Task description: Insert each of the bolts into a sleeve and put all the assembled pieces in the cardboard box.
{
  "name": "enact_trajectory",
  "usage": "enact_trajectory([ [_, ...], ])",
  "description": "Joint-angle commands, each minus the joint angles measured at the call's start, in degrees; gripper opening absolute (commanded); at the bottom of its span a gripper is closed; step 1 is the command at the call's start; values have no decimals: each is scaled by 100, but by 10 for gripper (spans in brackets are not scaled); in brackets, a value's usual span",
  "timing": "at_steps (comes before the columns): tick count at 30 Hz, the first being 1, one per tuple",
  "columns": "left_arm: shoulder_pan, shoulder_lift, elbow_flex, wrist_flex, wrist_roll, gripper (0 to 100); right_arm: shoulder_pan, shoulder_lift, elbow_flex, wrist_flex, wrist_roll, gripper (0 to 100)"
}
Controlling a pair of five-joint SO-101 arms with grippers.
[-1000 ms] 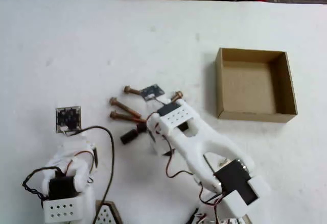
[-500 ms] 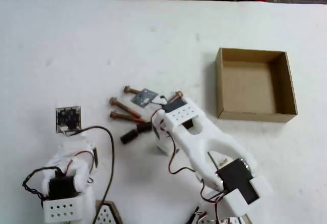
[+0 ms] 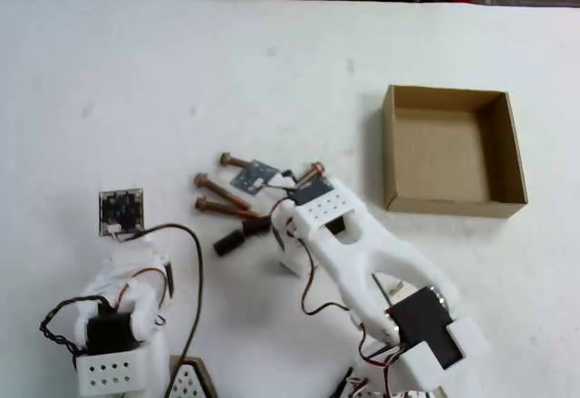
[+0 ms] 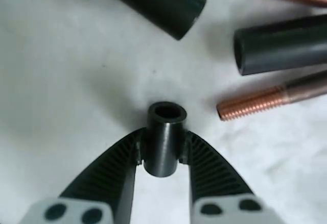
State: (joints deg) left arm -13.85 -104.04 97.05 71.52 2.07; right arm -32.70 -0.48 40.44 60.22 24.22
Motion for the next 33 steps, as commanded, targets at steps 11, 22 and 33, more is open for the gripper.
enact_trajectory([
  [11,-31,-66,0,-97,26,23,189,-1851,-563,998,88,16],
  [22,-40,-66,0,-114,18,23,189,-4400,-255,1402,88,16],
  [33,-163,-66,0,-431,-677,22,822,-6422,492,1367,97,16],
])
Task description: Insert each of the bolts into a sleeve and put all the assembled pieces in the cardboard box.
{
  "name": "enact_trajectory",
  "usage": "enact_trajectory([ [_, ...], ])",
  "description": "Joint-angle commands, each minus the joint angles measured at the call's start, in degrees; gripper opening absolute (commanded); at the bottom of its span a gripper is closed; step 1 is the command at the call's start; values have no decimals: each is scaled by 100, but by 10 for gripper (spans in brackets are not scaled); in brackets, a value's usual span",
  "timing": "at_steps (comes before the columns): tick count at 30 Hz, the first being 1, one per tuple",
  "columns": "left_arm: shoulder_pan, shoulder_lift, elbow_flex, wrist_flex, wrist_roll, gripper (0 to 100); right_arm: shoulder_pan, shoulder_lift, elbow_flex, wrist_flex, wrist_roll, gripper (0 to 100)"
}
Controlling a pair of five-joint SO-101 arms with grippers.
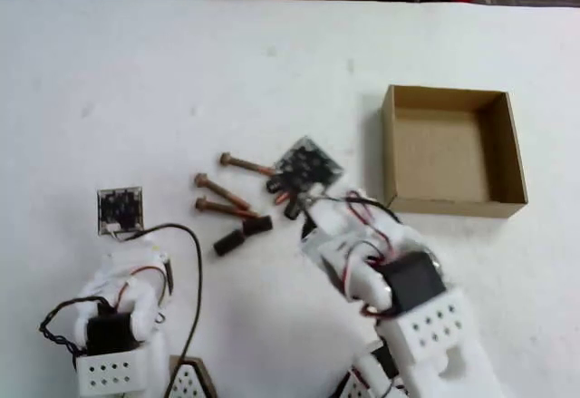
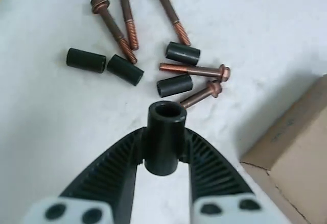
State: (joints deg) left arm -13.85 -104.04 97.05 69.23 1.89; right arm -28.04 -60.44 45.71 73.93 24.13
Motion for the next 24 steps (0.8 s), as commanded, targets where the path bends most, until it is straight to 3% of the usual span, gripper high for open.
enact_trajectory([
  [1,-242,-66,0,-246,-958,22,497,-523,-26,-4,105,16],
  [6,-400,-66,0,-290,-1811,24,901,-752,-9,-4,105,16],
  [11,-488,-66,0,-114,-3429,24,1015,-1077,492,-233,88,16],
  [24,-488,-66,-97,-88,-3473,21,1024,-2905,1776,-497,-149,16],
])
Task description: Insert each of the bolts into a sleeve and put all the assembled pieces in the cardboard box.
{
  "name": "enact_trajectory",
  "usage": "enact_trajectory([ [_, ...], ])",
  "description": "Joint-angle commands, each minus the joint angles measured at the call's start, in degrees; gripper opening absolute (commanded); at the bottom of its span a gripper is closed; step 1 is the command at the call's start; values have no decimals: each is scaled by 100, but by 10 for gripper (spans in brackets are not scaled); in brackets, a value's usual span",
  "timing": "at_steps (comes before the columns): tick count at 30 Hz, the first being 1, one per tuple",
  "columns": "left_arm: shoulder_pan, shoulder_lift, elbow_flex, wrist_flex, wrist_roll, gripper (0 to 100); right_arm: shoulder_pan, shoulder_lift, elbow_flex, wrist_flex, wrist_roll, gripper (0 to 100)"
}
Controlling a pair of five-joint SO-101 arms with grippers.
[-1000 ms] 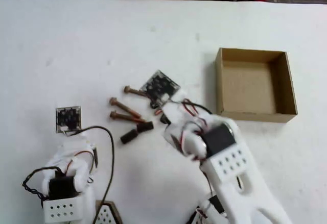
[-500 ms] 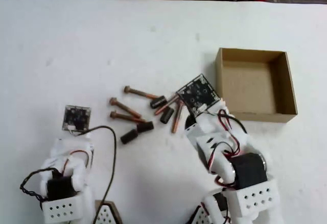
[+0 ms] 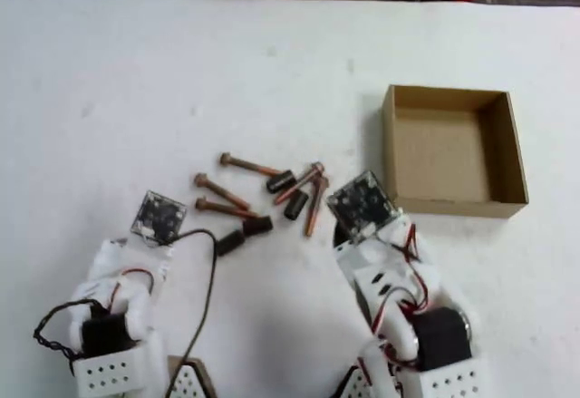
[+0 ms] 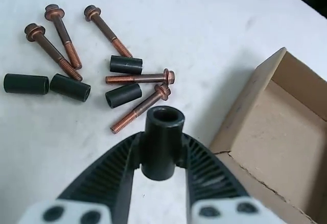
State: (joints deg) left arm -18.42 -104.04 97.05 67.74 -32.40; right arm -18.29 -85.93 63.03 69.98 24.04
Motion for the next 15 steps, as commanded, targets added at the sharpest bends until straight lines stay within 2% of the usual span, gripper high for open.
enact_trajectory([
  [1,-31,-66,-141,62,-53,21,48,-462,97,-101,-132,16],
  [4,4,-57,-448,255,-62,21,57,-716,202,-101,-132,16],
  [9,4,-31,-1178,818,-668,20,286,-1138,422,-136,-176,16],
  [15,4,-31,-1442,862,-1204,20,330,-1780,985,-330,-360,16],
])
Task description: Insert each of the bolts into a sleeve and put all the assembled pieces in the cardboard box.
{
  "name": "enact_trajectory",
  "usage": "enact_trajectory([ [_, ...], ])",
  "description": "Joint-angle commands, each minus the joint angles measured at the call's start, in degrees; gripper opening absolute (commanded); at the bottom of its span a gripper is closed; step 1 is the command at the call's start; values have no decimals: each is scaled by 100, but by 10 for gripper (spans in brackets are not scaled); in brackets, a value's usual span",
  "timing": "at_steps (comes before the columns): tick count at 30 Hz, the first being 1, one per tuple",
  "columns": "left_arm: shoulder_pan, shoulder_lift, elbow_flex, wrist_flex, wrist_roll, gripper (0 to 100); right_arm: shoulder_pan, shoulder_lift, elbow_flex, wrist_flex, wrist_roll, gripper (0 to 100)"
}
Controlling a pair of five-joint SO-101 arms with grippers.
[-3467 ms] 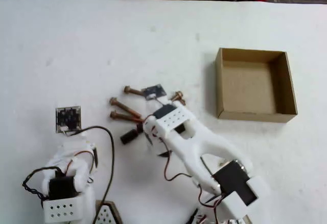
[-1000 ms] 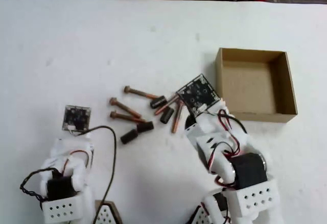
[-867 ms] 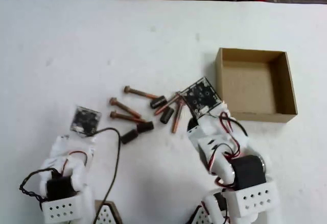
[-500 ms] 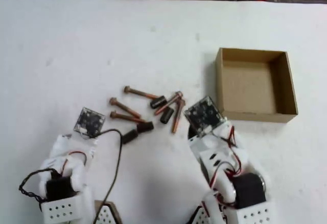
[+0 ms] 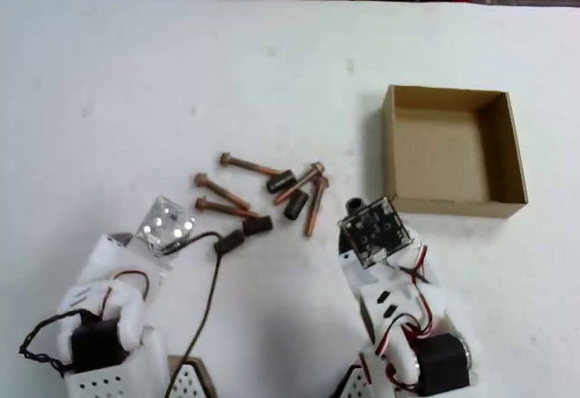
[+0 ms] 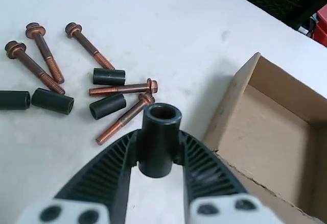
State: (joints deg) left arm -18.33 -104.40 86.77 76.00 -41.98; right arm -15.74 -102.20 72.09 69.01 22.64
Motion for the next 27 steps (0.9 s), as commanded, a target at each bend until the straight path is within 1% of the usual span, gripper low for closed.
enact_trajectory([
  [1,-4,4,-457,35,-255,20,75,-110,141,-303,-299,16],
  [9,4,48,-1240,220,-229,20,171,-101,290,-470,-703,16],
  [11,4,330,-1574,290,-229,20,374,-101,316,-479,-730,16],
  [14,92,1200,-2163,281,-176,20,585,-101,457,-620,-730,16],
  [20,1068,3275,-3288,290,448,24,673,-101,853,-1077,-730,16],
  [23,1604,4286,-3701,281,466,24,681,-101,853,-1068,-730,16],
  [27,2079,5578,-4246,79,501,24,1112,-101,853,-1191,-738,16],
])
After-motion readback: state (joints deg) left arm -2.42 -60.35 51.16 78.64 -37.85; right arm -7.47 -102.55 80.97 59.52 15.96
